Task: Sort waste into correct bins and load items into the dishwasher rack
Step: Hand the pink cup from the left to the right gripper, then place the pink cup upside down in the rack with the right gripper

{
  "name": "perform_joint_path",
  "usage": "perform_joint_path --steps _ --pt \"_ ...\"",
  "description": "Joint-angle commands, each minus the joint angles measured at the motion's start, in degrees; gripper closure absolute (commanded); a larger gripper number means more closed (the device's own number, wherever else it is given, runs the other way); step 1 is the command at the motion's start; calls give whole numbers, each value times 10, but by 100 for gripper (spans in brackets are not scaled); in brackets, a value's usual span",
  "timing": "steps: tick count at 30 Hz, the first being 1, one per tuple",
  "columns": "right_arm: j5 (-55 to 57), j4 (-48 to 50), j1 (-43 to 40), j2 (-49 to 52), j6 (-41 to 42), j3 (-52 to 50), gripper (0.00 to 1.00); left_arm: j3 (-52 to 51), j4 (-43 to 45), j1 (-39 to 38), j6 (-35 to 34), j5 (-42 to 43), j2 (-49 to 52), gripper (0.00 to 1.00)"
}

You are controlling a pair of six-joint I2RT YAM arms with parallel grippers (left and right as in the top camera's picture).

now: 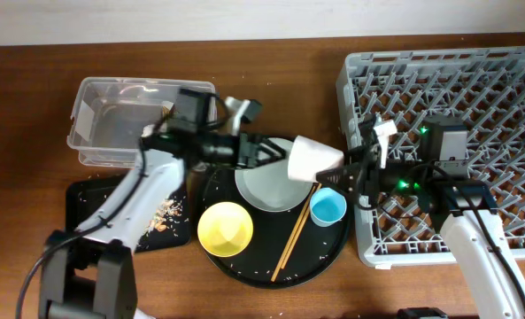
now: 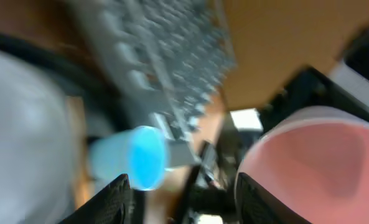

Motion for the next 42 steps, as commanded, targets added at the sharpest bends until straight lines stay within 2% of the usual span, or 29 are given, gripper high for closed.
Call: perform_joint_path --steps 1,3,4,7,13,17,18,22,24,25,26,27,28,29,31,34,37,42 --pt "167 -56 0 -20 16 31 51 4 -85 69 85 -160 -48 46" --pt "342 -191 -5 -24 24 106 55 4 -185 116 129 -275 -90 46" --pt "440 -260 -19 -23 53 156 56 4 -234 140 137 -339 -112 46" --pt "545 -343 -77 -22 90 227 56 4 -294 170 137 -438 -143 45" --pt "638 -406 -287 53 111 325 56 4 -298 184 137 -453 -164 45" --pt "642 -395 -379 148 140 345 55 4 -300 184 137 -453 -164 44" --pt "642 -395 -396 173 140 345 52 4 -300 184 137 -453 -164 44" --pt "649 -386 -449 236 157 345 52 4 -300 184 137 -453 -164 44" --pt "672 -382 -459 248 170 345 52 4 -300 184 137 -453 -164 44" --pt "671 -383 -459 259 170 345 46 4 -300 184 137 -453 -164 44" --pt "670 -387 -458 268 170 345 36 4 -300 184 137 -453 -164 44" --pt "667 -391 -458 280 170 345 21 4 -300 184 137 -453 -164 44" --pt "660 -392 -458 286 170 345 12 4 -300 184 137 -453 -164 43" --pt "643 -391 -458 288 170 345 6 4 -300 183 136 -452 -164 37" --pt "600 -392 -458 287 169 346 4 4 -299 183 137 -446 -164 34" --pt "547 -418 -457 273 162 360 7 4 -293 181 137 -430 -164 34" --pt "531 -444 -442 219 148 378 8 4 -259 150 141 -399 -164 35" --pt "538 -502 -329 103 133 378 7 4 -163 7 141 -399 -162 35"
